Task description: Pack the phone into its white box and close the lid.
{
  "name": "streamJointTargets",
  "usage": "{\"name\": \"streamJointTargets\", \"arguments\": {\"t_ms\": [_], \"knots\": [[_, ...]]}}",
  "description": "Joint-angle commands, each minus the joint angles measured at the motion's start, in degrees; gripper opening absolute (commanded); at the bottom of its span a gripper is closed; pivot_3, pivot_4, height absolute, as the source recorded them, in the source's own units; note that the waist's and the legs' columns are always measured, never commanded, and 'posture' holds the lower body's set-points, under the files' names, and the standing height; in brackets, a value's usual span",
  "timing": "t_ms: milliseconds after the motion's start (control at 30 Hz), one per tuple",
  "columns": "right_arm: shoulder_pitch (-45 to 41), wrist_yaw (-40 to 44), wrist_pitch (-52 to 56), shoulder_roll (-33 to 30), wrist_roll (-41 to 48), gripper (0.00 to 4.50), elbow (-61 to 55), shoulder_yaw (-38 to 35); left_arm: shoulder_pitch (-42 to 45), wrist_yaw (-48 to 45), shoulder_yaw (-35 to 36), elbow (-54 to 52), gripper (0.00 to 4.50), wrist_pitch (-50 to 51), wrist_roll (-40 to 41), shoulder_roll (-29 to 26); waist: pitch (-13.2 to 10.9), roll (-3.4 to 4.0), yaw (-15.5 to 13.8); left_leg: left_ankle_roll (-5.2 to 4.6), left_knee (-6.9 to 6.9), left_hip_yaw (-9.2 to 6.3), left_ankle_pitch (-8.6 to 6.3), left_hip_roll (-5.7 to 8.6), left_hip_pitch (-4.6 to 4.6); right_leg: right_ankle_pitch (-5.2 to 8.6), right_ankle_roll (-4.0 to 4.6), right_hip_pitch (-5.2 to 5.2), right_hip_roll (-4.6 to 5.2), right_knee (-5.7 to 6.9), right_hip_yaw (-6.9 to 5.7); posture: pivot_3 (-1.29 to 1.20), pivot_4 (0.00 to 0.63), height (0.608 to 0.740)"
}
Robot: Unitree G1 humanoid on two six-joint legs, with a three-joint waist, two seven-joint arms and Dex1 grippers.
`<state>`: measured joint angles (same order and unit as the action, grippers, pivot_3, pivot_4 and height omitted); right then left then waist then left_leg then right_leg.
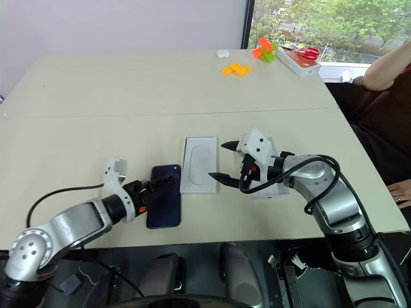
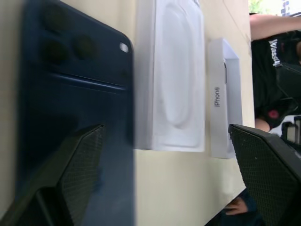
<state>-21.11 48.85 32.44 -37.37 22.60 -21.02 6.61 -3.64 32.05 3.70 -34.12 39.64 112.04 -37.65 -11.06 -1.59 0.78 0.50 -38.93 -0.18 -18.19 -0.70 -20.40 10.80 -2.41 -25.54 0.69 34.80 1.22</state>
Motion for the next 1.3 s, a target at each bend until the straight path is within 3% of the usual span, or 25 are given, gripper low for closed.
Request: {"name": "streamJointTargets", "arguments": {"t_ms": [33, 67, 233, 300, 467, 533, 633, 900, 1033, 1300], "knots": [[-2.1, -1.5, -0.2, 1.0, -1.8, 3.95, 0.9, 1.1, -1.2, -7.0, 6.5, -2.1, 4.50, 0.5, 0.7, -3.3, 0.0, 0.05, 0.0, 0.01, 0.00, -0.01, 0.00, -0.02, -0.03, 0.00, 0.00, 0.00, 0.00, -0.05, -0.03, 0.00, 0.150, 0.726], [-2.3, -1.6, -0.2, 1.1, -2.1, 3.70, 1.0, 1.3, -1.4, -7.9, 7.2, -2.0, 4.50, 0.5, 0.5, -4.2, 0.0, 0.07, 0.0, 0.01, 0.01, -0.01, 0.00, -0.02, -0.04, 0.00, 0.00, 0.00, 0.00, -0.09, -0.04, 0.00, 0.150, 0.726], [-3.8, -3.1, 2.4, 2.4, -3.9, 1.15, 1.9, 3.8, -4.1, -16.6, 9.9, -2.0, 4.50, 2.0, -15.0, -9.1, -0.1, 0.13, 0.0, 0.01, 0.32, 0.01, 0.00, -0.02, -0.10, -0.02, 0.00, 0.01, 0.01, -0.45, -0.10, 0.00, 0.150, 0.726], [-5.2, -4.1, 3.7, 3.5, -5.3, 0.16, 2.2, 5.8, -6.7, -23.9, 10.7, -4.8, 4.50, -1.5, -29.7, -10.4, -0.1, 0.12, 0.1, 0.03, 0.61, 0.03, 0.01, 0.01, -0.07, -0.02, 0.01, -0.02, 0.06, -0.60, -0.06, 0.00, 0.150, 0.726], [-8.5, -7.4, 5.0, 5.6, -11.0, 0.06, 3.6, 11.0, -12.9, -38.9, 8.3, -5.6, 4.50, -3.6, -48.0, -14.2, -0.1, 0.12, 0.1, 0.06, 0.90, 0.30, 0.03, 0.04, -0.33, -0.11, 0.23, -0.45, 0.04, -0.65, 0.05, 0.00, 0.150, 0.726], [-10.7, -8.4, 6.9, 7.3, -12.4, 0.06, 4.4, 13.0, -15.7, -45.3, 7.3, -6.8, 4.50, -6.0, -55.4, -16.0, -0.1, 0.12, 0.1, 0.16, 0.84, 0.28, 0.10, 0.02, -0.93, -0.13, 0.25, -1.04, 0.03, -0.59, 0.05, 0.00, 0.150, 0.726], [-14.9, -9.7, 9.1, 8.0, -18.2, 0.06, 6.7, 18.6, -19.1, -53.5, 7.3, -8.0, 4.50, -9.4, -61.6, -16.6, -0.1, 0.13, 0.4, 0.28, 0.83, 0.33, 0.17, 0.02, -1.06, -0.17, 0.29, -1.20, 0.06, -0.57, 0.05, 0.00, 0.150, 0.726], [-22.7, -13.1, 12.7, 15.4, -24.2, 0.06, 22.2, 21.9, -19.9, -62.0, 8.3, -10.0, 4.50, -12.4, -65.8, -12.4, -0.1, 0.12, 0.2, 0.26, 0.81, 0.27, 0.17, -0.03, -1.03, -0.20, 0.34, -1.16, 0.04, -0.53, -0.01, 0.00, 0.150, 0.726], [-24.8, -15.9, 8.7, 18.2, -27.5, 0.06, 30.1, 22.2, -20.0, -63.7, 7.9, -10.8, 4.50, -12.0, -67.8, -11.7, 0.0, 0.10, 0.4, 0.26, 0.80, 0.30, 0.17, -0.06, -1.01, -0.22, 0.32, -1.15, 0.06, -0.51, 0.01, 0.00, 0.150, 0.726], [-24.2, -15.3, 4.1, 19.9, -28.9, 0.06, 30.7, 20.9, -19.4, -64.2, 7.5, -11.4, 4.50, -10.4, -69.3, -9.7, 0.0, 0.12, 0.5, 0.24, 0.65, 0.26, 0.18, -0.11, -0.83, -0.26, 0.36, -1.04, 0.00, -0.23, 0.00, 0.00, 0.150, 0.726]]}}
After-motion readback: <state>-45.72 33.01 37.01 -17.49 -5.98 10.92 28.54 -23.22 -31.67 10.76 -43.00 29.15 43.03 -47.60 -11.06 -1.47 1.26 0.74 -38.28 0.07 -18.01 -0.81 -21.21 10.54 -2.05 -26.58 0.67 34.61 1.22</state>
